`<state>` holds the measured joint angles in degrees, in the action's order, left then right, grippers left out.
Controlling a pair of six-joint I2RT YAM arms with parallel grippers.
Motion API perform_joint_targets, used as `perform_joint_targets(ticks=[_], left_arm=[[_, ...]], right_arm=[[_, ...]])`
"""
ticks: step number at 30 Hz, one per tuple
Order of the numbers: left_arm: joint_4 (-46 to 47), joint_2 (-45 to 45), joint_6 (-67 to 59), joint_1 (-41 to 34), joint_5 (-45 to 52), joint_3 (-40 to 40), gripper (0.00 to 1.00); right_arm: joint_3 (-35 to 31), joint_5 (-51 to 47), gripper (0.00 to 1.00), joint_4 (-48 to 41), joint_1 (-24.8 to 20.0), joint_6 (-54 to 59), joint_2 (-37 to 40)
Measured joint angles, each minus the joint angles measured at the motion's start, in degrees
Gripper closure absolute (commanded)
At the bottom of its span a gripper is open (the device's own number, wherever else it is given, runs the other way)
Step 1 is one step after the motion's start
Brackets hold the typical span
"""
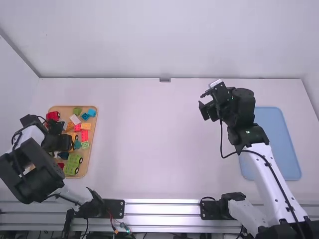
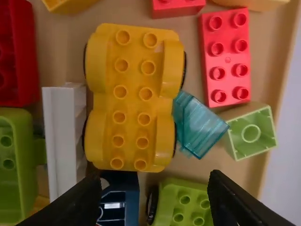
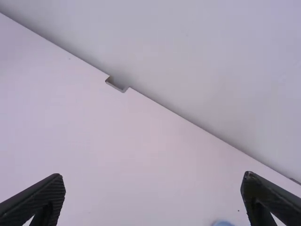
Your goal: Assemble lego blocks to make yellow taxi
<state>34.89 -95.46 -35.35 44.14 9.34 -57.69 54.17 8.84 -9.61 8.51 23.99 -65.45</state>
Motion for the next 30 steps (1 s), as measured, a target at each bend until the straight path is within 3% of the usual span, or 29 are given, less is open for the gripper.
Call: perform_joint_targets(ticks=[30], left_arm=[[-4.66,-0.48,-0.70,0.00,-1.88,3.32,0.39]], right_arm=[[0.00,0.02,0.01,0.44,0.00,0.02,-0.02]])
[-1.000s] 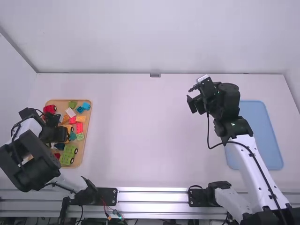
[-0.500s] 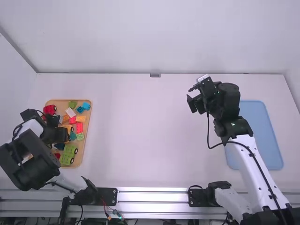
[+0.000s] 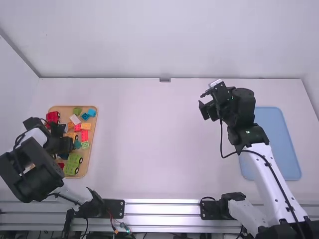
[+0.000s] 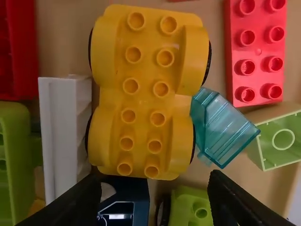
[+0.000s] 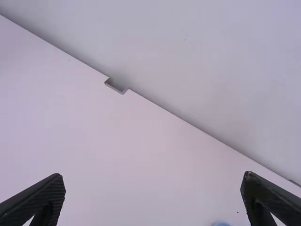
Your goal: Assemble lego blocks to make yellow taxi
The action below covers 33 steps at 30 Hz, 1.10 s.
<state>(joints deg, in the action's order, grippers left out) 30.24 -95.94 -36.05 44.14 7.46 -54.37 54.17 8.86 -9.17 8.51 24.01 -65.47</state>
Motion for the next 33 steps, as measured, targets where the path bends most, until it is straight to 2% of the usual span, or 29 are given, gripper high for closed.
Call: perform_joint_targets(ticks=[4,14,16,23,33], left_arm=[[-0.46,0.00,-0.02,0.00,-0.04,0.00,0.39],[-5.22,0.00,-0.02,0.00,-0.66,1.60,0.33],[-6.75,0.00,-0.04,0.00,-0.66,2.82,0.29],[-7.43,-0.02,-0.02,0.00,-0.66,3.76,0.25],[-8.50,-0.02,-1.31,0.00,0.83,3.76,0.24]], right_arm=[[-0.02,-0.02,0.01,0.00,0.00,0.00,0.00],[0.00,-0.02,0.01,0.00,0.00,0.07,0.00],[0.00,-0.04,0.01,0.02,0.00,0.11,0.00],[0.00,-0.02,0.01,0.33,0.00,0.15,0.00],[-0.02,-0.04,0.01,0.66,0.00,0.13,0.02]])
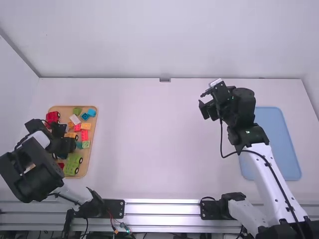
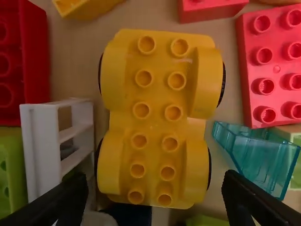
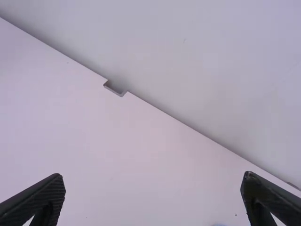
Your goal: Assemble lego blocks to make yellow taxi
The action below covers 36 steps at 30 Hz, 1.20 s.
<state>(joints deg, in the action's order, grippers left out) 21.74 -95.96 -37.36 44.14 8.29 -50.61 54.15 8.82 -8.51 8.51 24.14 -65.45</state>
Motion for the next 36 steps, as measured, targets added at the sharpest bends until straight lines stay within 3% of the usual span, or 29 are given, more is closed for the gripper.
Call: perform_joint_targets(ticks=[6,11,15,30,35,36], left_arm=[[-1.44,0.00,1.33,0.00,0.02,0.00,0.29],[-1.29,-0.76,1.55,-0.22,-0.04,-0.02,0.22],[0.04,-2.38,1.97,-0.50,-0.63,-0.39,0.23],[1.75,-5.55,3.06,-0.81,-0.81,-3.28,0.46],[1.79,-5.57,3.08,-0.85,-0.85,-3.34,0.39],[1.79,-5.55,2.97,-0.87,-0.85,-3.34,0.30]], right_arm=[[0.02,0.00,0.01,0.15,0.00,0.04,-0.02],[0.00,0.04,0.01,0.15,0.00,0.02,0.00],[0.02,0.00,0.01,0.15,0.00,0.00,-0.02],[0.00,0.00,0.01,0.13,0.00,0.00,-0.02],[0.02,0.02,0.01,0.07,0.00,-0.02,0.00],[0.02,0.02,0.01,-0.07,0.00,-0.04,-0.02]])
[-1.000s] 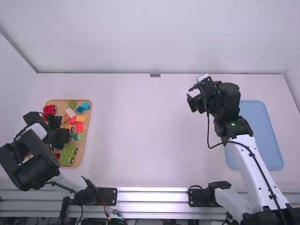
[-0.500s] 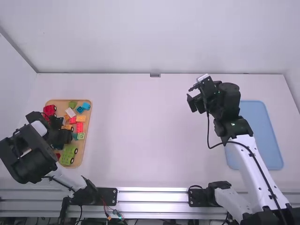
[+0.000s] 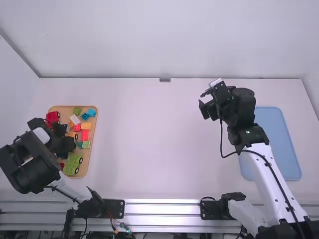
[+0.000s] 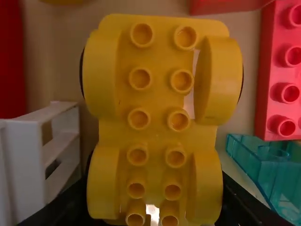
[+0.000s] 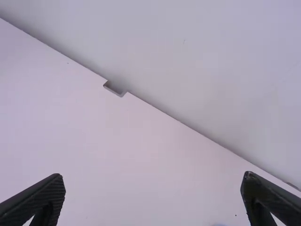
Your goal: Assemble lego blocks to make yellow taxi
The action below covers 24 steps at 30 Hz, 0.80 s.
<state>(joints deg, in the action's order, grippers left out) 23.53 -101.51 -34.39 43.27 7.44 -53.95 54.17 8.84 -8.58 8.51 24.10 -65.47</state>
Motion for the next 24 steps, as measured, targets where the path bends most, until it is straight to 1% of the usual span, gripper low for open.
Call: perform_joint_targets(ticks=[3,5,7,10,11,13,14,15,16,17,21,24], left_arm=[[-0.17,0.00,0.28,-0.04,0.04,0.00,0.29],[-0.22,-0.02,0.28,-0.04,0.07,0.00,0.32],[-0.20,0.00,0.28,-0.04,0.04,0.00,0.32],[-0.22,0.00,0.31,-0.07,0.07,0.00,0.43],[-0.24,-0.02,0.31,-0.11,0.07,-0.02,0.44],[-0.35,0.00,0.20,-0.13,0.13,-0.11,0.52],[-0.48,0.00,0.31,-0.15,0.24,-0.17,0.60],[-0.48,0.00,0.26,-0.15,0.26,-0.20,0.61],[-0.20,0.00,0.31,-0.15,0.28,-0.48,0.69],[0.24,0.00,0.33,-0.15,0.28,-0.81,0.72],[4.72,0.00,1.97,-0.17,0.24,-3.06,0.82],[6.93,0.17,3.30,-0.22,0.42,-4.96,0.84]], right_arm=[[-0.02,-0.02,0.01,-0.52,0.00,0.04,0.02],[0.00,-0.04,0.02,-0.63,0.00,0.07,0.00],[-0.02,0.00,0.01,-0.61,0.00,0.07,0.02],[0.00,0.00,0.01,-0.61,0.00,0.04,0.00],[0.00,-0.02,0.01,-0.63,0.00,0.04,0.00],[0.00,-0.02,0.01,-0.63,0.00,0.04,0.00],[-0.02,-0.02,0.01,-0.63,0.00,0.04,0.00],[-0.02,0.00,0.02,-0.63,0.00,0.04,0.00],[-0.02,-0.02,0.01,-0.63,0.00,0.07,0.00],[0.00,0.00,0.01,-0.63,0.00,0.07,0.00],[0.00,0.00,0.01,-0.66,0.00,0.02,0.02],[0.00,0.00,0.01,-0.76,0.00,0.04,0.00]])
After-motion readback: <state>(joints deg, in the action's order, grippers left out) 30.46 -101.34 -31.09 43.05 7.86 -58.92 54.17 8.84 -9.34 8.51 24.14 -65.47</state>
